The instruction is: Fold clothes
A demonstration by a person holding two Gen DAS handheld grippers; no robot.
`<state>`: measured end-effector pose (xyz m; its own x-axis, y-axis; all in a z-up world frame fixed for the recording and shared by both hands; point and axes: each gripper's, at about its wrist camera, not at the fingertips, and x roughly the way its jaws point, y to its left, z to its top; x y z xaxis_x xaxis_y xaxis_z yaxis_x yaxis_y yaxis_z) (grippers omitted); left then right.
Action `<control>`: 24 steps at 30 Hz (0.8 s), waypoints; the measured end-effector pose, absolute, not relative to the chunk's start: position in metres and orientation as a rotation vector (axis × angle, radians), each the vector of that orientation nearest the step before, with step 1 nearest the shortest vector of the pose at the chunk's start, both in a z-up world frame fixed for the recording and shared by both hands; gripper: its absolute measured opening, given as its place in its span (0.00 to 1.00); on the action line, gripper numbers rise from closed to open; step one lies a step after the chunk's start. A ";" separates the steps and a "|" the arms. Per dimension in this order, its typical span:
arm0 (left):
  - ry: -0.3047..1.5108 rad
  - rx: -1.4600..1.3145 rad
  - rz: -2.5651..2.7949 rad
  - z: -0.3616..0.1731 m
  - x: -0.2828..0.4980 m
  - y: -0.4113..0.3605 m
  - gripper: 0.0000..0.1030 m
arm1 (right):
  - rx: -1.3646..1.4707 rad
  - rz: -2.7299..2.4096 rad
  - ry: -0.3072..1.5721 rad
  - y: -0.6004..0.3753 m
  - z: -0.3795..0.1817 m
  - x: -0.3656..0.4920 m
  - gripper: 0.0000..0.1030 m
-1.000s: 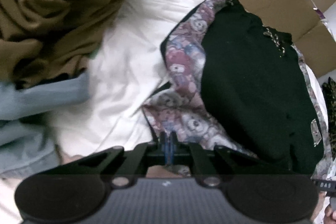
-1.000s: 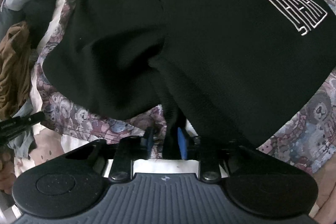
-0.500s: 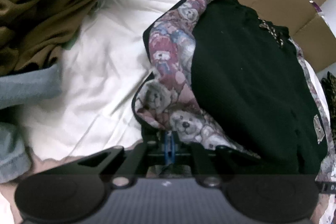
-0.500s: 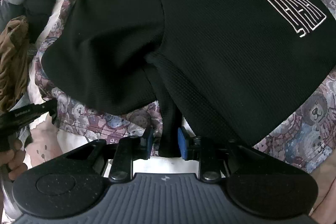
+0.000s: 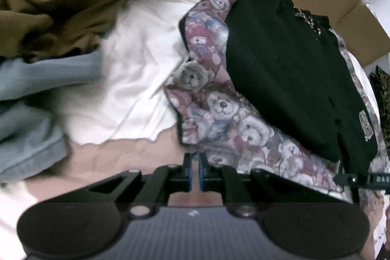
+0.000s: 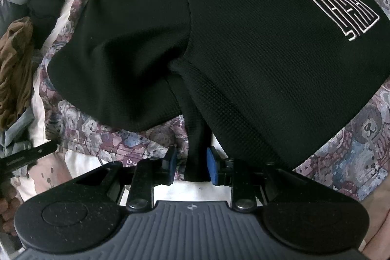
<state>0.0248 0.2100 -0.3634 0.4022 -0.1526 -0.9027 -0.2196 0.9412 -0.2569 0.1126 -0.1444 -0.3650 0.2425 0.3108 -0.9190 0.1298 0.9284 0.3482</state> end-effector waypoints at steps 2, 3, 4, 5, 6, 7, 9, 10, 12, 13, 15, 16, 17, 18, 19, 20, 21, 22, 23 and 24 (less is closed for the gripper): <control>1.155 -0.364 0.061 -0.355 0.017 0.219 0.06 | 0.388 0.131 1.329 -0.144 -0.366 0.112 0.27; 1.147 -0.361 0.075 -0.352 0.017 0.224 0.06 | 0.387 0.133 1.329 -0.145 -0.366 0.112 0.27; 1.140 -0.357 0.091 -0.350 0.021 0.228 0.06 | 0.387 0.133 1.328 -0.145 -0.367 0.112 0.27; 1.137 -0.356 0.100 -0.351 0.028 0.230 0.07 | 0.389 0.131 1.327 -0.145 -0.367 0.112 0.27; 1.135 -0.357 0.106 -0.353 0.034 0.233 0.07 | 0.391 0.130 1.326 -0.145 -0.368 0.111 0.27; 1.139 -0.365 0.102 -0.356 0.037 0.239 0.07 | 0.391 0.128 1.326 -0.144 -0.368 0.111 0.27; 1.138 -0.388 0.076 -0.358 0.040 0.242 0.10 | 0.392 0.125 1.326 -0.144 -0.368 0.111 0.28; 1.136 -0.400 0.062 -0.359 0.042 0.241 0.12 | 0.392 0.124 1.325 -0.144 -0.369 0.111 0.28; 1.130 -0.416 0.041 -0.362 0.045 0.238 0.15 | 0.393 0.122 1.325 -0.144 -0.369 0.110 0.29; 1.127 -0.423 0.032 -0.363 0.045 0.237 0.18 | 0.393 0.122 1.326 -0.144 -0.369 0.110 0.29; 1.130 -0.433 0.018 -0.368 0.049 0.234 0.18 | 0.392 0.123 1.326 -0.145 -0.369 0.109 0.29; 1.134 -0.436 0.013 -0.372 0.052 0.234 0.18 | 0.390 0.125 1.326 -0.146 -0.369 0.109 0.29; 1.140 -0.434 0.013 -0.376 0.055 0.233 0.18 | 0.386 0.125 1.326 -0.146 -0.369 0.108 0.29; 1.145 -0.434 0.012 -0.379 0.057 0.232 0.19 | 0.383 0.125 1.326 -0.146 -0.369 0.108 0.29; 1.146 -0.439 0.009 -0.382 0.059 0.232 0.19 | 0.380 0.125 1.326 -0.145 -0.369 0.108 0.29; 1.144 -0.448 0.007 -0.383 0.061 0.232 0.20 | 0.379 0.125 1.326 -0.145 -0.369 0.108 0.29; 1.143 -0.456 0.004 -0.385 0.062 0.232 0.20 | 0.378 0.125 1.325 -0.145 -0.368 0.107 0.29; 1.142 -0.463 0.002 -0.387 0.064 0.232 0.21 | 0.377 0.125 1.325 -0.145 -0.368 0.107 0.29; 1.142 -0.458 0.000 -0.387 0.065 0.230 0.21 | 0.376 0.125 1.324 -0.145 -0.368 0.107 0.29; 1.145 -0.453 -0.001 -0.387 0.066 0.228 0.21 | 0.377 0.124 1.324 -0.145 -0.368 0.107 0.29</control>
<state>0.0661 0.2280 -0.3875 0.4230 -0.2287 -0.8768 -0.2274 0.9099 -0.3470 0.1065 -0.1452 -0.3676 0.2482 0.3005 -0.9209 0.1242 0.9329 0.3379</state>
